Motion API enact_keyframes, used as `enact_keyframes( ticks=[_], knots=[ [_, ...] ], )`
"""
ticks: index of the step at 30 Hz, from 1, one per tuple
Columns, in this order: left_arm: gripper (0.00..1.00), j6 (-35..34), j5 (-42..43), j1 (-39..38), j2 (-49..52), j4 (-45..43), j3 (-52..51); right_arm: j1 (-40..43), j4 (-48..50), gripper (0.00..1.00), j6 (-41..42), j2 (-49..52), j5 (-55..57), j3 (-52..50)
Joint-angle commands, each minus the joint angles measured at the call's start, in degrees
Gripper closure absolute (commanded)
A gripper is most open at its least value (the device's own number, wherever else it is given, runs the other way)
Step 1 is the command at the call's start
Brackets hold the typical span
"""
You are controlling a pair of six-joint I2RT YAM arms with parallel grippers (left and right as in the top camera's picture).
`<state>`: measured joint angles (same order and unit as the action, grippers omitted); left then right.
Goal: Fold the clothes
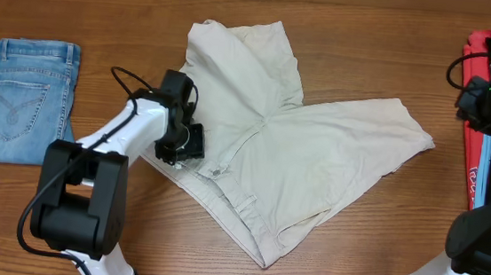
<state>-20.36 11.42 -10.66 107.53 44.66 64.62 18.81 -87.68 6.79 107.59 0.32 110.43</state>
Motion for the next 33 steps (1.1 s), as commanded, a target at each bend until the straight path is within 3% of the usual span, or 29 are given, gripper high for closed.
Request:
enact_keyframes(
  ticks=[1, 6, 8, 14, 17, 22, 33],
  knots=[
    [0.53, 2.9, -5.7, 6.6, 7.5, -1.0, -2.5, -2.3, 1.3, 0.73, -4.0, -0.2, -8.3, 0.5],
    [0.54, 6.6, -6.1, 18.1, 7.5, 1.5, 2.6, -8.5, 6.2, 0.67, -7.3, -0.2, -14.4, 0.5],
    [0.54, 8.4, -6.1, 22.0, 7.5, 4.0, 6.9, -12.1, 10.6, 0.57, -7.3, -0.1, -14.4, 0.5],
    [0.43, 11.0, -3.7, 28.2, 7.4, 13.2, 24.1, -21.3, 24.3, 0.49, -7.3, 3.1, -15.8, 0.5],
    [0.37, 12.8, 1.9, 28.1, 7.4, 20.0, 32.9, -25.5, 30.4, 0.44, -7.3, 7.2, -15.9, 0.5],
    [0.35, 13.1, 7.7, 24.5, 7.3, 29.2, 41.0, -30.6, 40.3, 0.28, -7.3, 17.0, -17.5, 0.5],
    [0.34, 13.9, 5.9, 16.8, 6.9, 32.9, 41.1, -34.8, 54.2, 0.24, -4.8, 32.1, -31.9, 0.5]
  ],
)
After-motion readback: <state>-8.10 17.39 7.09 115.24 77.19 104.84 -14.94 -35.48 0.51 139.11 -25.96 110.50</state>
